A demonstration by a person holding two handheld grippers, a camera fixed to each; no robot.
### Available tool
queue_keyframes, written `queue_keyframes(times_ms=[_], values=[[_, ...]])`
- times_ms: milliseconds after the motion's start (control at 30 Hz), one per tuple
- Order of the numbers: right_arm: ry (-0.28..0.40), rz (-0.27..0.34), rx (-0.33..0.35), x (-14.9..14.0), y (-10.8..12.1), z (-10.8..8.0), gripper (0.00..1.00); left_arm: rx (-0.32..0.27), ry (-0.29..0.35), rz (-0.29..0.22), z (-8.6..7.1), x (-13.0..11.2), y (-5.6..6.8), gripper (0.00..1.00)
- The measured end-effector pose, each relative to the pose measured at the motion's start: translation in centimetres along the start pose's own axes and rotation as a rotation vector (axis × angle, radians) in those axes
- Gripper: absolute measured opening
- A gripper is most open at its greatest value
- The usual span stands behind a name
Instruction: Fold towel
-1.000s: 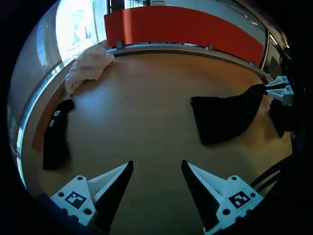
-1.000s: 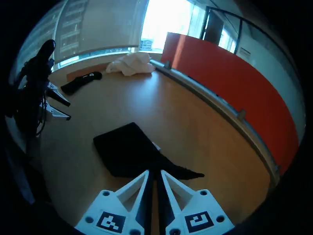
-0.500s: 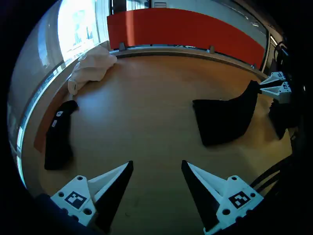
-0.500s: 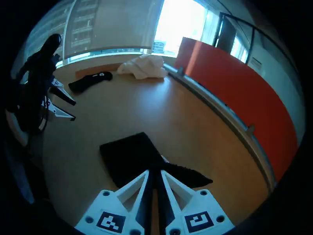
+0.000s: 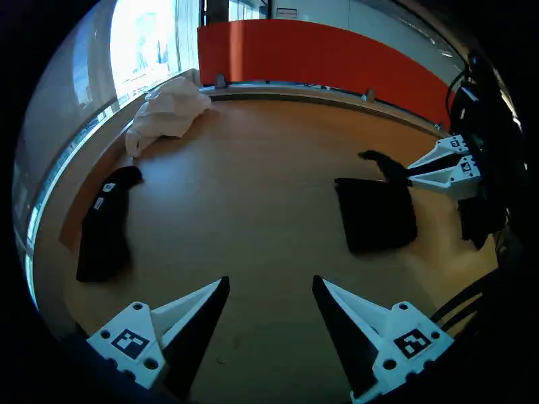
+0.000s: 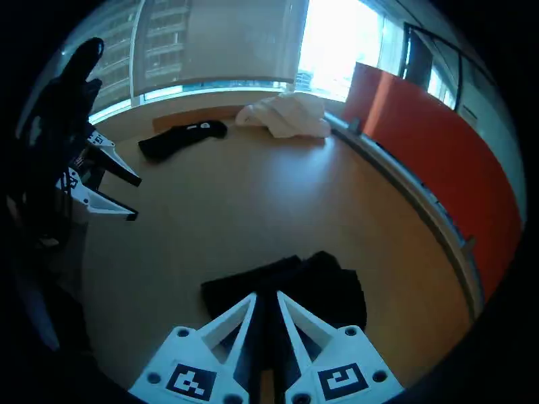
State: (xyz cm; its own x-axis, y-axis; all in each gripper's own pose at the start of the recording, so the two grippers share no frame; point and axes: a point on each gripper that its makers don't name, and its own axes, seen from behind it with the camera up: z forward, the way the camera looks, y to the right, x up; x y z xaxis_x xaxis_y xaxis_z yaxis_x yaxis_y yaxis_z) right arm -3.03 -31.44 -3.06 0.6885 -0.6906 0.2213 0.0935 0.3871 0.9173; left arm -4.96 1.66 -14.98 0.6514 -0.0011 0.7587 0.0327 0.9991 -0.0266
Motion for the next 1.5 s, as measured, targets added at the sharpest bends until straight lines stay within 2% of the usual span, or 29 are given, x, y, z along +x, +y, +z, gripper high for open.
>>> queue_keyframes(times_ms=[133, 233, 567, 700, 800, 900, 1033, 1100, 1233, 1367, 1500], values=[[-0.031, 0.021, 0.057, -0.8, -2.1, 2.6, 0.06, 0.002, -0.002, -0.004, -0.2, -0.4, -0.3, 0.91], [-0.053, 0.032, 0.082, -1.4, -3.0, 3.8, 0.06, 0.001, -0.004, -0.012, -0.3, -0.6, -0.5, 0.91], [-0.074, 0.04, 0.091, -1.8, -3.4, 4.3, 0.06, -0.005, -0.001, -0.021, -0.2, -0.7, -0.7, 0.91], [-0.08, 0.042, 0.087, -2.1, -3.4, 4.4, 0.09, -0.006, -0.001, -0.021, -0.2, -0.7, -0.7, 0.91], [-0.085, 0.043, 0.092, -2.3, -3.6, 4.3, 0.22, -0.006, 0.0, -0.023, -0.3, -0.8, -0.7, 0.91], [-0.089, 0.044, 0.087, -2.5, -3.6, 4.2, 0.39, -0.005, 0.0, -0.025, -0.3, -0.9, -0.8, 0.91], [-0.089, 0.049, 0.084, -2.7, -3.6, 4.0, 0.52, -0.004, 0.0, -0.027, -0.4, -1.0, -0.8, 0.91], [-0.087, 0.054, 0.083, -2.7, -3.7, 4.0, 0.52, -0.003, 0.0, -0.027, -0.4, -1.0, -0.8, 0.91], [-0.077, 0.07, 0.077, -2.5, -3.6, 3.9, 0.67, -0.002, 0.003, -0.023, -0.5, -0.9, -0.8, 0.91], [-0.062, 0.083, 0.076, -2.0, -3.5, 3.7, 0.72, -0.001, 0.004, -0.024, -0.6, -0.9, -0.8, 0.91], [-0.053, 0.087, 0.07, -1.8, -3.4, 3.4, 0.73, 0.0, 0.005, -0.028, -0.6, -0.9, -0.8, 0.91]])
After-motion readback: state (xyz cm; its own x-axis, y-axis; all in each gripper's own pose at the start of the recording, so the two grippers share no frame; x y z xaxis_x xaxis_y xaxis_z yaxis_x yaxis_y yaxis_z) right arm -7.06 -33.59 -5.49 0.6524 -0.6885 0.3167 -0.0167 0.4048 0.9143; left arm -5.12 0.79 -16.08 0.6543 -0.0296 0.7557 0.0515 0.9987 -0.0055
